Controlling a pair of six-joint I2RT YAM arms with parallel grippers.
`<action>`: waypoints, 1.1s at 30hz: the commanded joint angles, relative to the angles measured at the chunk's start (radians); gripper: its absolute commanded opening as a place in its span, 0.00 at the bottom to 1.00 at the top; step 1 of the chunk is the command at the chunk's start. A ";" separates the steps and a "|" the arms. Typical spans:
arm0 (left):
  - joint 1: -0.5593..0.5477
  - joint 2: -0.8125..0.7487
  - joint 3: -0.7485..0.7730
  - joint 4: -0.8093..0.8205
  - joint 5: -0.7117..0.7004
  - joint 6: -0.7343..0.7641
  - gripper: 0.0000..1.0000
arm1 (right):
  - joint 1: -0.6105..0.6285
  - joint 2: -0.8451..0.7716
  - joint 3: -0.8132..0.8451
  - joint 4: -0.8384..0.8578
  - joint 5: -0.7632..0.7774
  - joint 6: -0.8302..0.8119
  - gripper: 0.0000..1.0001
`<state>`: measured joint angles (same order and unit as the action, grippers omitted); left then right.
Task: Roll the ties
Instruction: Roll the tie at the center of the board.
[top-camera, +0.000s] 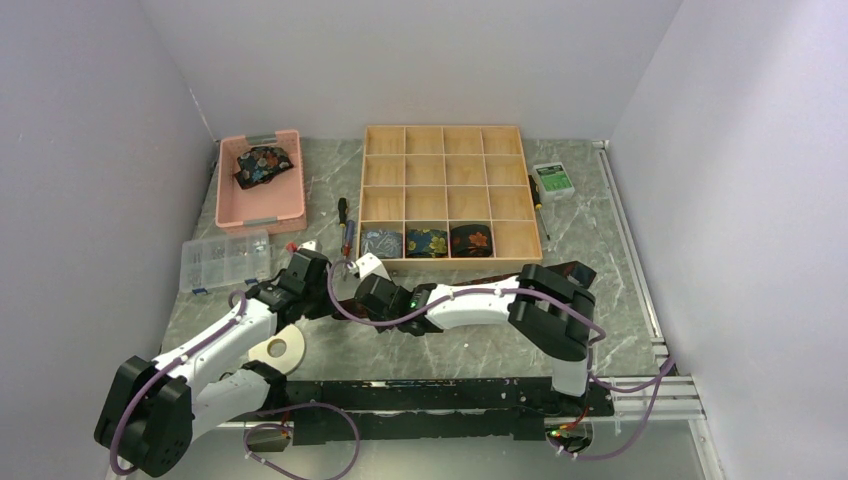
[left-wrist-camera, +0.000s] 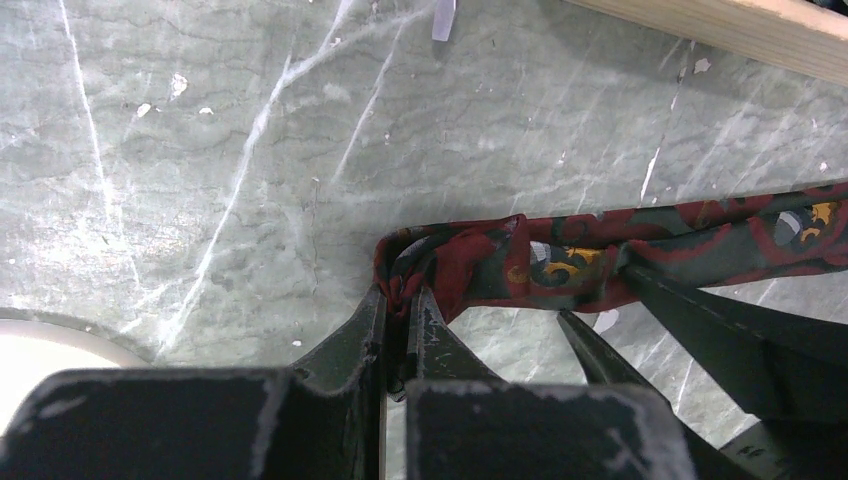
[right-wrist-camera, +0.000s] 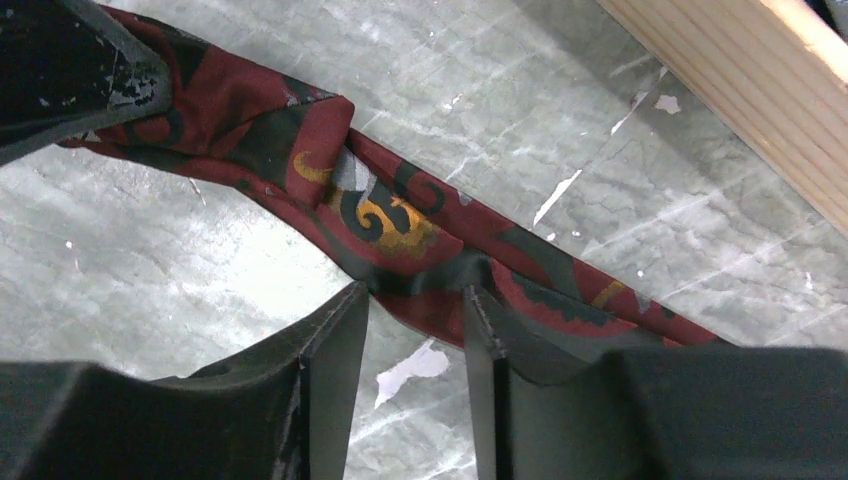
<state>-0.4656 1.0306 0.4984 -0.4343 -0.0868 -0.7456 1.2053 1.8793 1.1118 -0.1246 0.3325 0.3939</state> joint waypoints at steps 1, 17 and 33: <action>-0.002 -0.022 -0.004 0.013 0.000 -0.003 0.03 | 0.001 -0.095 0.004 -0.026 0.025 0.012 0.46; -0.002 -0.034 -0.003 0.009 0.005 -0.005 0.03 | -0.080 -0.068 0.039 0.035 -0.234 0.099 0.04; -0.002 -0.020 0.014 0.002 0.043 0.018 0.03 | -0.174 -0.018 -0.020 0.058 -0.295 0.204 0.04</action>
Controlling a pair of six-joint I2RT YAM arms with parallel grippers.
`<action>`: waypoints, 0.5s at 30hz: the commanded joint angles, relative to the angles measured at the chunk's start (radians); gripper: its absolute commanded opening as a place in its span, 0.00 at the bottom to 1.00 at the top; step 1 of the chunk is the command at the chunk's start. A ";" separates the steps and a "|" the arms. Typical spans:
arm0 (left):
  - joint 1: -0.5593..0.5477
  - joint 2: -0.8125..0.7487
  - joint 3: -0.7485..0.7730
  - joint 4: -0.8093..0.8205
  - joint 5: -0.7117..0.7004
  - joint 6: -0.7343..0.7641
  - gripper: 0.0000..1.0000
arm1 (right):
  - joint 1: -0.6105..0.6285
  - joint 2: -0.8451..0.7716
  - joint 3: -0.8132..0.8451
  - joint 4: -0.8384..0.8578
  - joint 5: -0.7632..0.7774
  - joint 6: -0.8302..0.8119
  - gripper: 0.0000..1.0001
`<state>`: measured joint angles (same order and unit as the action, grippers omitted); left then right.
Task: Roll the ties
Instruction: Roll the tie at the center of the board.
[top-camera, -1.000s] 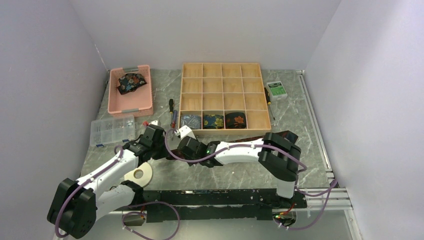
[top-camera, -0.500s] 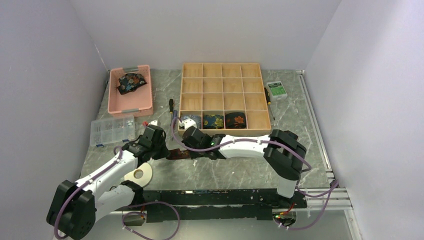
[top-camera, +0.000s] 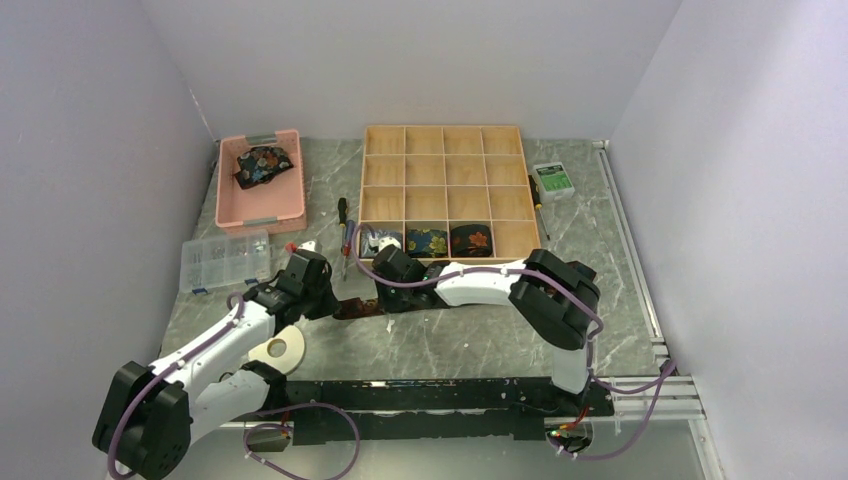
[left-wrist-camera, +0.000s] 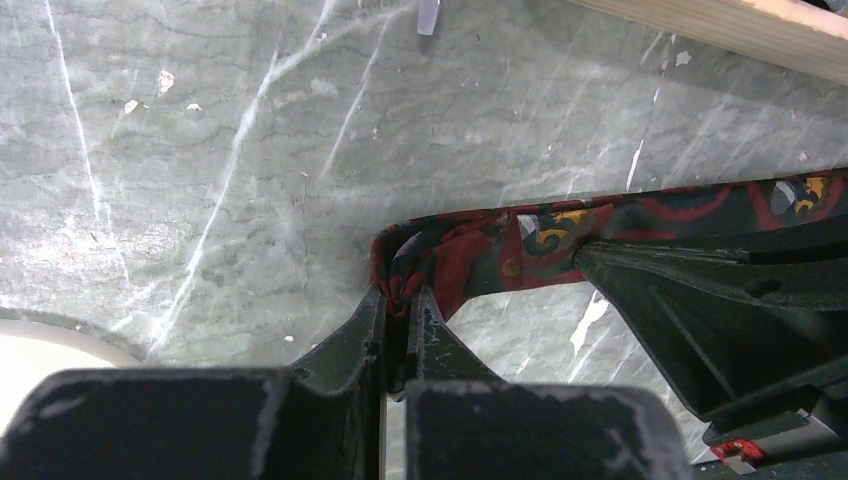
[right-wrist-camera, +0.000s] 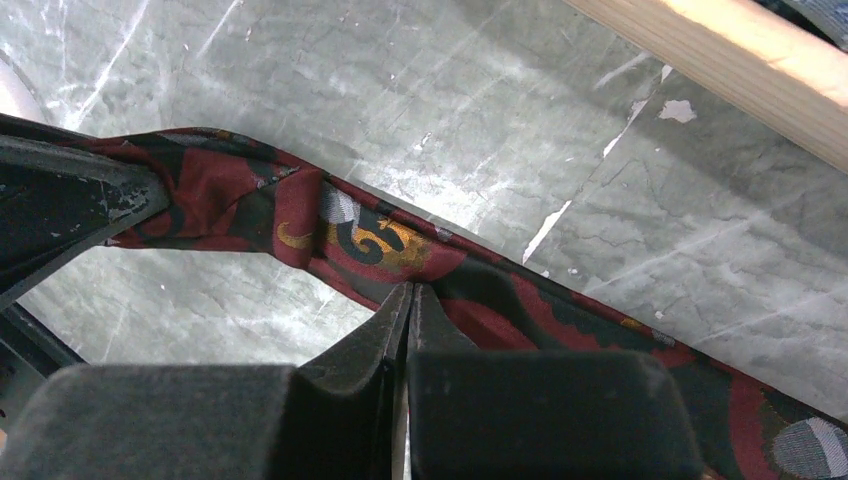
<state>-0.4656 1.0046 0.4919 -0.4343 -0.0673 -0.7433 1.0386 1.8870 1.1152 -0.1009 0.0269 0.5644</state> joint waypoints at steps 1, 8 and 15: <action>-0.002 0.008 0.020 0.002 0.025 0.015 0.03 | -0.007 -0.037 -0.024 0.039 0.008 0.039 0.05; -0.002 0.002 0.028 -0.010 0.017 0.017 0.03 | -0.012 -0.073 0.024 0.059 -0.072 0.087 0.10; -0.002 0.009 0.030 -0.011 0.018 0.019 0.03 | -0.014 0.018 0.108 0.046 -0.152 0.107 0.08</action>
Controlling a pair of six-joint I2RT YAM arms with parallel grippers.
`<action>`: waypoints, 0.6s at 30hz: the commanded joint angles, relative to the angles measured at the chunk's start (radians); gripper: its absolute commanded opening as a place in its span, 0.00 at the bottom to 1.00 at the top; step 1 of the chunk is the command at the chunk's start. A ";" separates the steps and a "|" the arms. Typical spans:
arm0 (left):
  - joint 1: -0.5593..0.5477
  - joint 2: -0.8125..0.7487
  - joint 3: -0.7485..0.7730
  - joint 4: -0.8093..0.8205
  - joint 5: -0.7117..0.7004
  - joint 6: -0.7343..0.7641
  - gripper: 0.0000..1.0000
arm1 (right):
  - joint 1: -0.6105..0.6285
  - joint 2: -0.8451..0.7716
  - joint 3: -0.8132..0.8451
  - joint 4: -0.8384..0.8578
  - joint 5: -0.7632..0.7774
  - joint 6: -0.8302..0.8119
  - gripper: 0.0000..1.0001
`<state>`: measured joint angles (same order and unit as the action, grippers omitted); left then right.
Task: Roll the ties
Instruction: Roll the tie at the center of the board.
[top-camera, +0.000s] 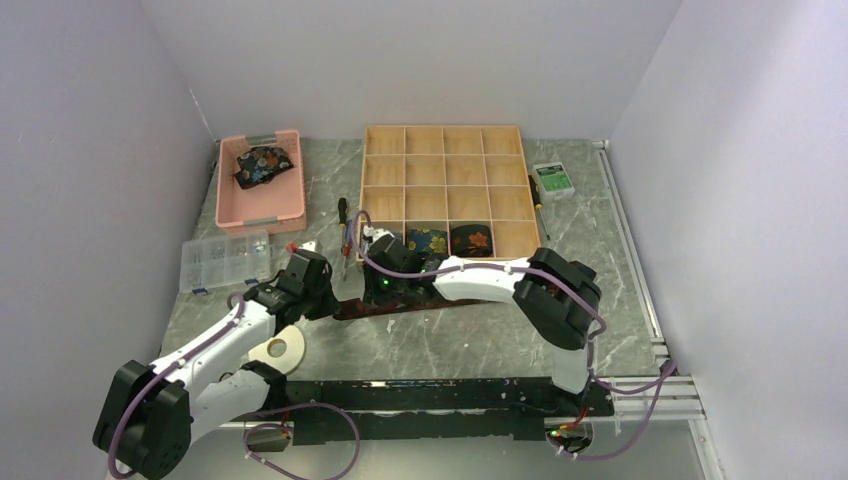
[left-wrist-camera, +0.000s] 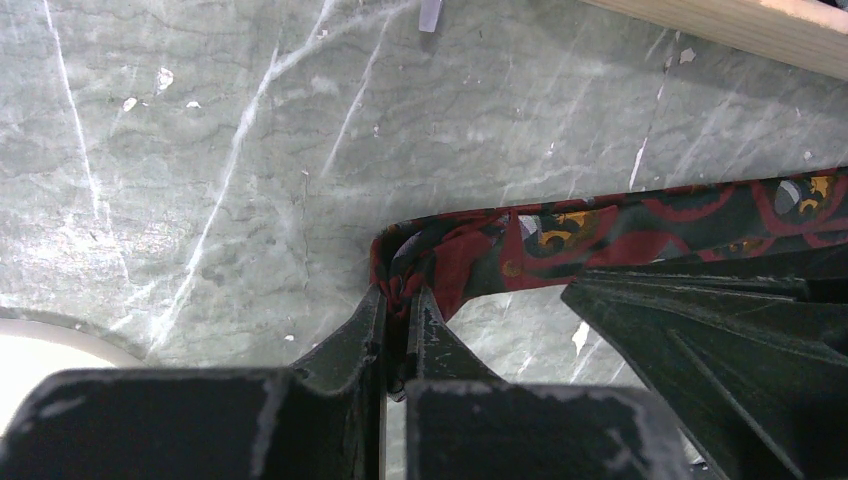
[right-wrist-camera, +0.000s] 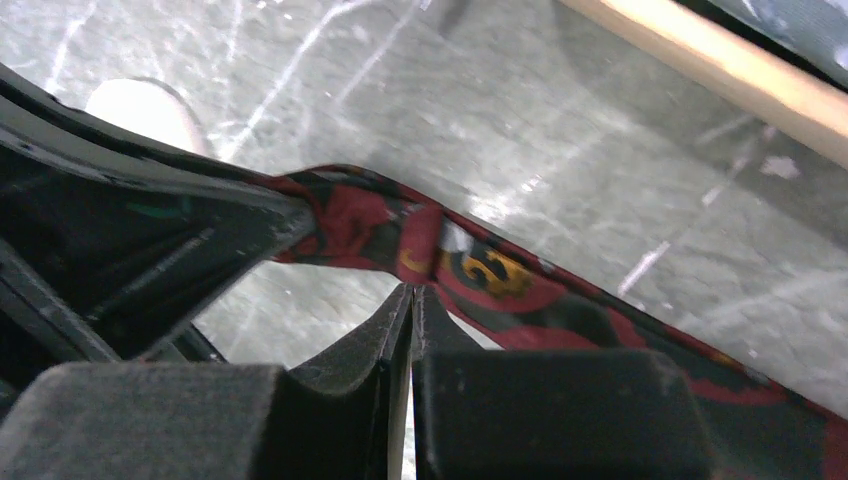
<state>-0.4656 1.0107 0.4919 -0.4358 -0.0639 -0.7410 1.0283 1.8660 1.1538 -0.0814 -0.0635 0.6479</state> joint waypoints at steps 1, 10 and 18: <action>-0.002 0.003 0.030 -0.009 0.016 0.016 0.03 | -0.004 0.054 0.075 0.027 -0.065 0.028 0.08; -0.004 0.002 0.031 -0.007 0.022 0.016 0.03 | -0.005 0.134 0.087 0.034 -0.103 0.041 0.07; -0.005 -0.025 0.060 -0.029 0.045 0.014 0.03 | -0.018 0.165 0.072 0.063 -0.123 0.064 0.09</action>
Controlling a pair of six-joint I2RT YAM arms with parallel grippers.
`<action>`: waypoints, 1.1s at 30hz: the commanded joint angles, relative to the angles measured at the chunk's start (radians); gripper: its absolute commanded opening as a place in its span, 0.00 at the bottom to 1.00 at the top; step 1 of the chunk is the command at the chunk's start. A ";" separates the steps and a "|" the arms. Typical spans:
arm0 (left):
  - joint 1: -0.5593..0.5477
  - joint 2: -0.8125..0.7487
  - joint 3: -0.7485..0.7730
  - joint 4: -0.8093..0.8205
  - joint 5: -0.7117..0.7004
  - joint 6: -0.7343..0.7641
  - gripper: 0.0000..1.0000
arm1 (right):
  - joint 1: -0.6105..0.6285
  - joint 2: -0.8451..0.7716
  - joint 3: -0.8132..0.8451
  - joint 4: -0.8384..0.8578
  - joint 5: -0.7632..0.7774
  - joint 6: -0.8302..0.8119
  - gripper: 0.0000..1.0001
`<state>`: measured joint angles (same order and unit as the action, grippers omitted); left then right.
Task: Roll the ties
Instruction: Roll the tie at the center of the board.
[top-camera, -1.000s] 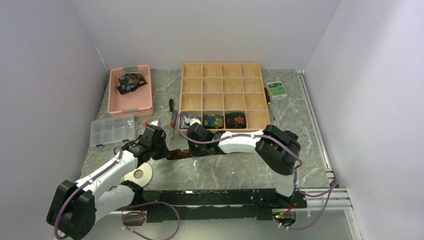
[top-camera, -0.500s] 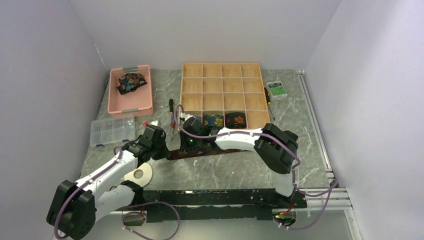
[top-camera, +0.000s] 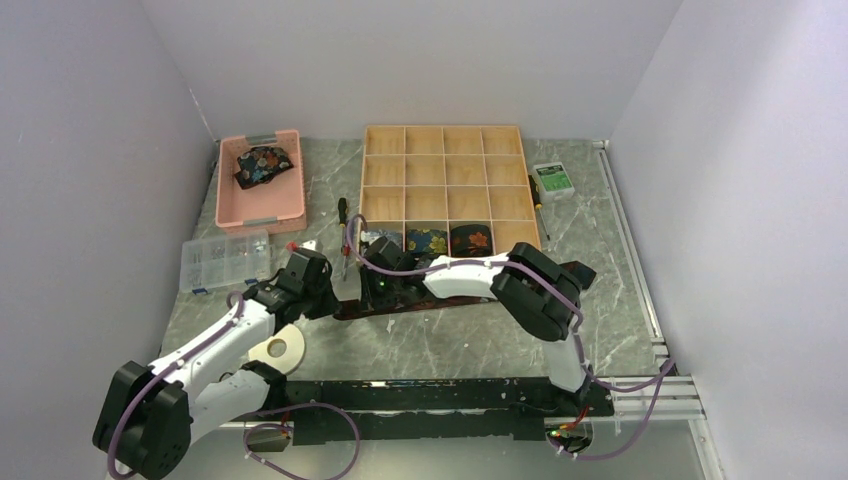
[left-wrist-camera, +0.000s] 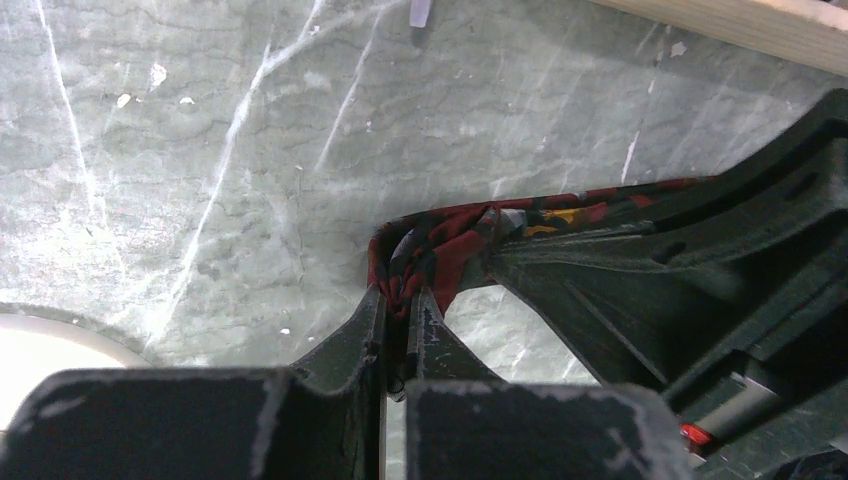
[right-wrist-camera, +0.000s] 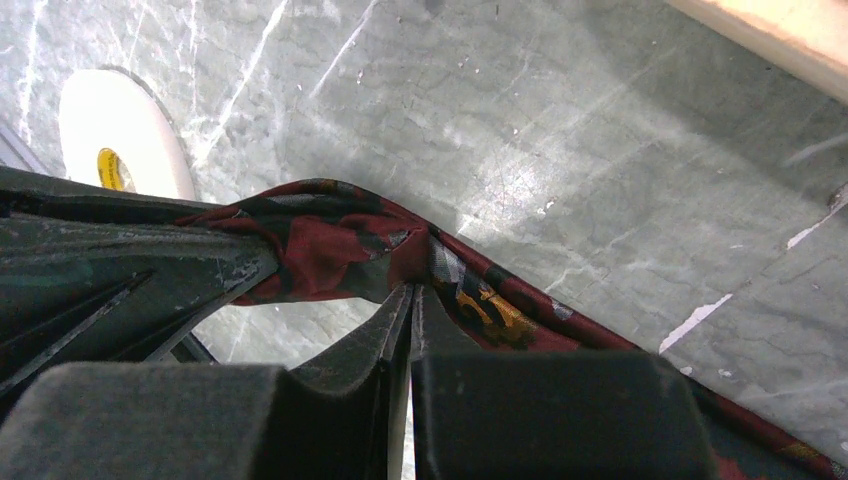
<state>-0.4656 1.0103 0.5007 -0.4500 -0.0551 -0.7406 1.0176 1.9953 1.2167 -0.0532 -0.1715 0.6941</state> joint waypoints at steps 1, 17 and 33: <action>-0.005 -0.027 0.059 -0.018 0.044 0.014 0.03 | -0.009 0.041 0.008 0.044 -0.023 0.025 0.09; -0.197 0.224 0.250 0.008 -0.004 0.026 0.03 | -0.046 -0.032 -0.162 0.229 -0.045 0.104 0.14; -0.214 0.395 0.366 -0.079 -0.131 0.033 0.03 | -0.059 -0.284 -0.307 0.141 0.154 0.070 0.34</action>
<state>-0.6743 1.3716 0.8143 -0.5060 -0.1432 -0.7158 0.9573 1.8160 0.9375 0.1551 -0.1413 0.7948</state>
